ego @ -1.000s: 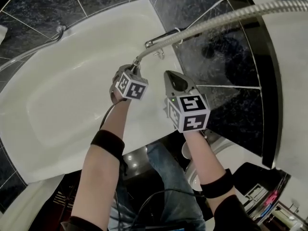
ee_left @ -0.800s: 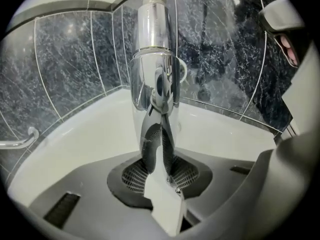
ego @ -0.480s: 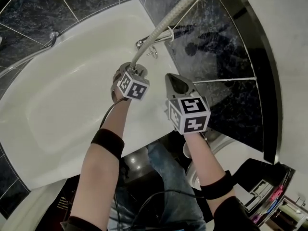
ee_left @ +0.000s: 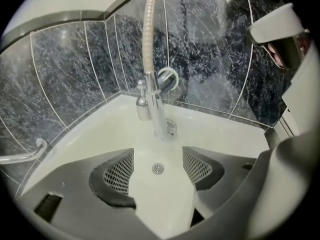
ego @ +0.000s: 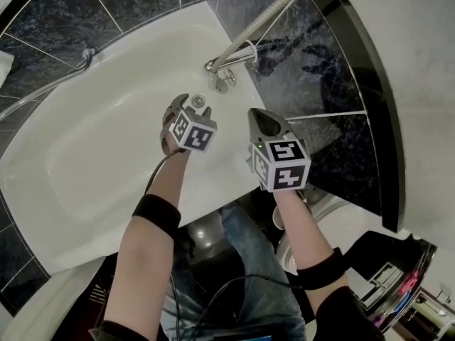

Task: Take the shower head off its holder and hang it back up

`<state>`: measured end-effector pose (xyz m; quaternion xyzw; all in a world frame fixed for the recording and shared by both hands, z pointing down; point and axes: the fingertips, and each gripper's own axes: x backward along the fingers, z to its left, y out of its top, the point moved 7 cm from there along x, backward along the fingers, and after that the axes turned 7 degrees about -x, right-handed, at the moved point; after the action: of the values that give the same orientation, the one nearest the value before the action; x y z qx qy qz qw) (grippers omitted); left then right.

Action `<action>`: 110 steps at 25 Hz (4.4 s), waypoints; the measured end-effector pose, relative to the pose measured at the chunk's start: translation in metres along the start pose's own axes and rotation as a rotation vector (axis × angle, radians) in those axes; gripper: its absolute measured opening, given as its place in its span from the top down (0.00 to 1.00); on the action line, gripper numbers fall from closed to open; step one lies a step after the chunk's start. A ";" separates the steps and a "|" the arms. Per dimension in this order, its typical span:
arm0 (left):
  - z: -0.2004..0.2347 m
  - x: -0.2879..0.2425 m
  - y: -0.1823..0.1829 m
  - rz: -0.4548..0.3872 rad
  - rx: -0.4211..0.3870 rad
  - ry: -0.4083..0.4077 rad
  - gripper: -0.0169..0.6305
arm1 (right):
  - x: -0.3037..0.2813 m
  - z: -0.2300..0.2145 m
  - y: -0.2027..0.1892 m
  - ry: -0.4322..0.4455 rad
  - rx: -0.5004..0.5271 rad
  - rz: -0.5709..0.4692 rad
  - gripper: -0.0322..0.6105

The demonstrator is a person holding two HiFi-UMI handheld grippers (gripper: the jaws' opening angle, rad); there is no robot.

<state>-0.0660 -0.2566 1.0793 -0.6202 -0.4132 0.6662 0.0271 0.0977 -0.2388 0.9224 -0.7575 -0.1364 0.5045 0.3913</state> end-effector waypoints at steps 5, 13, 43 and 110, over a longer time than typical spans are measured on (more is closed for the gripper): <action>0.022 0.075 0.009 -0.008 0.005 0.118 0.84 | 0.026 0.013 0.023 0.011 0.002 0.021 0.92; 0.062 0.265 0.033 -0.069 0.160 0.252 0.97 | 0.096 0.053 0.089 0.048 0.033 0.029 0.92; 0.148 0.780 -0.019 -0.266 0.469 0.804 0.97 | 0.265 0.153 0.285 0.231 0.208 -0.160 0.91; 0.104 0.326 -0.049 -0.297 0.168 0.428 0.97 | -0.166 -0.004 -0.024 0.100 0.341 0.109 0.39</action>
<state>-0.2525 -0.0999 0.8341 -0.6751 -0.4277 0.5406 0.2627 0.0306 -0.3248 1.0499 -0.7107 0.0121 0.5025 0.4923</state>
